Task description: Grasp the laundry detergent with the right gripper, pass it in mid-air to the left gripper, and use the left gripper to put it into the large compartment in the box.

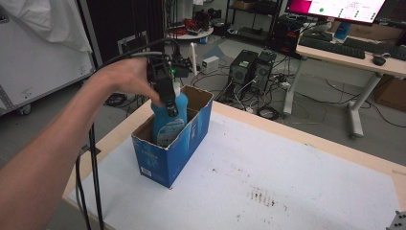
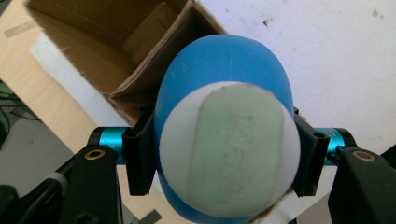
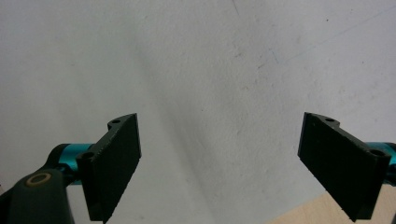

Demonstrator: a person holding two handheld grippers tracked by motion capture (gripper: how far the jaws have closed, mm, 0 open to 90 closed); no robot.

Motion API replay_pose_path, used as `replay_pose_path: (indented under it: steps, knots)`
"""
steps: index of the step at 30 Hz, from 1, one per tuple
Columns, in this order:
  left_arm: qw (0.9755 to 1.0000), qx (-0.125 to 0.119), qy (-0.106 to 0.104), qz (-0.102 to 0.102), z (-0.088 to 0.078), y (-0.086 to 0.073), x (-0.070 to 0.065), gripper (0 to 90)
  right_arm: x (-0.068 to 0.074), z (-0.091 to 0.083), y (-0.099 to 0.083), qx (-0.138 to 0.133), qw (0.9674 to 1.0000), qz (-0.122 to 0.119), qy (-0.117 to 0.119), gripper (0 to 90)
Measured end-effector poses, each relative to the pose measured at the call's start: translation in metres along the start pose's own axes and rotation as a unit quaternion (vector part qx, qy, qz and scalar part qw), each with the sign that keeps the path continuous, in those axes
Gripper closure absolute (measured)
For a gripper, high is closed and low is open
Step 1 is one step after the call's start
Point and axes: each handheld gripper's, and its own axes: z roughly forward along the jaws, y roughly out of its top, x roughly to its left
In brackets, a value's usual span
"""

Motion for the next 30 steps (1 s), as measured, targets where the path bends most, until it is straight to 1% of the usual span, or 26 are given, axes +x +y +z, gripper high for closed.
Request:
replay_pose_path:
  steps: [1, 2, 3, 4, 5, 7, 8, 9, 13, 15, 19, 24, 25, 27, 29, 30]
  knots:
    - [1.0, 0.002, -0.002, 0.005, 0.004, -0.001, 0.0, 37.9, 0.0, 0.0, 0.0, 0.0, 1.0, 0.0, 0.0, 12.4]
    - [0.9998, 0.006, -0.002, 0.019, 0.008, -0.002, 0.001, 37.8, 0.0, 0.0, 0.0, 0.001, 1.0, -0.001, 0.0, 12.5]
    - [0.9997, 0.007, -0.003, 0.021, 0.01, -0.003, 0.0, 37.8, 0.0, 0.0, 0.0, 0.002, 1.0, -0.001, 0.0, 12.5]
    - [0.9995, 0.011, -0.005, 0.03, 0.012, -0.004, 0.001, 37.8, 0.001, 0.0, 0.0, 0.003, 1.0, -0.002, -0.001, 12.4]
    - [0.9993, 0.009, -0.006, 0.036, 0.015, -0.005, 0.001, 37.8, 0.001, 0.0, -0.001, 0.004, 1.0, -0.001, -0.002, 12.4]
    - [0.9984, 0.01, -0.011, 0.054, 0.019, -0.006, 0.001, 37.8, 0.002, 0.0, -0.001, 0.006, 1.0, -0.002, -0.003, 12.5]
    - [0.9975, 0.012, -0.012, 0.068, 0.021, -0.006, 0.001, 37.8, 0.002, 0.0, -0.001, 0.005, 1.0, -0.002, -0.003, 12.4]
    - [0.9968, 0.016, -0.013, 0.077, 0.023, -0.006, 0.0, 37.8, 0.002, 0.0, -0.001, 0.005, 1.0, -0.003, -0.003, 12.5]
    - [0.9951, 0.022, -0.015, 0.095, 0.031, -0.007, -0.001, 37.8, 0.002, 0.001, -0.003, 0.007, 1.0, -0.002, -0.004, 12.5]
    - [0.9938, 0.024, -0.016, 0.107, 0.035, -0.007, -0.001, 37.9, 0.003, 0.001, -0.003, 0.006, 1.0, -0.002, -0.005, 12.4]
    - [0.9925, 0.029, -0.018, 0.118, 0.043, -0.009, -0.001, 37.8, 0.003, 0.002, -0.005, 0.007, 1.0, -0.002, -0.005, 12.5]
    - [0.992, 0.038, -0.02, 0.119, 0.051, -0.009, -0.002, 37.8, 0.003, 0.003, -0.006, 0.007, 1.0, -0.002, -0.003, 12.4]
    - [0.9916, 0.041, -0.022, 0.121, 0.055, -0.009, -0.002, 37.8, 0.003, 0.004, -0.005, 0.008, 1.0, -0.002, -0.003, 12.4]
    - [0.9912, 0.044, -0.023, 0.122, 0.059, -0.009, -0.002, 37.8, 0.003, 0.004, -0.005, 0.007, 1.0, -0.002, -0.002, 12.4]
    - [0.9921, 0.037, -0.023, 0.118, 0.059, -0.01, -0.002, 37.8, 0.003, 0.004, -0.004, 0.006, 1.0, -0.003, -0.001, 12.4]
    - [0.9921, 0.037, -0.023, 0.117, 0.059, -0.01, -0.002, 37.8, 0.003, 0.004, -0.004, 0.007, 1.0, -0.004, -0.002, 12.5]
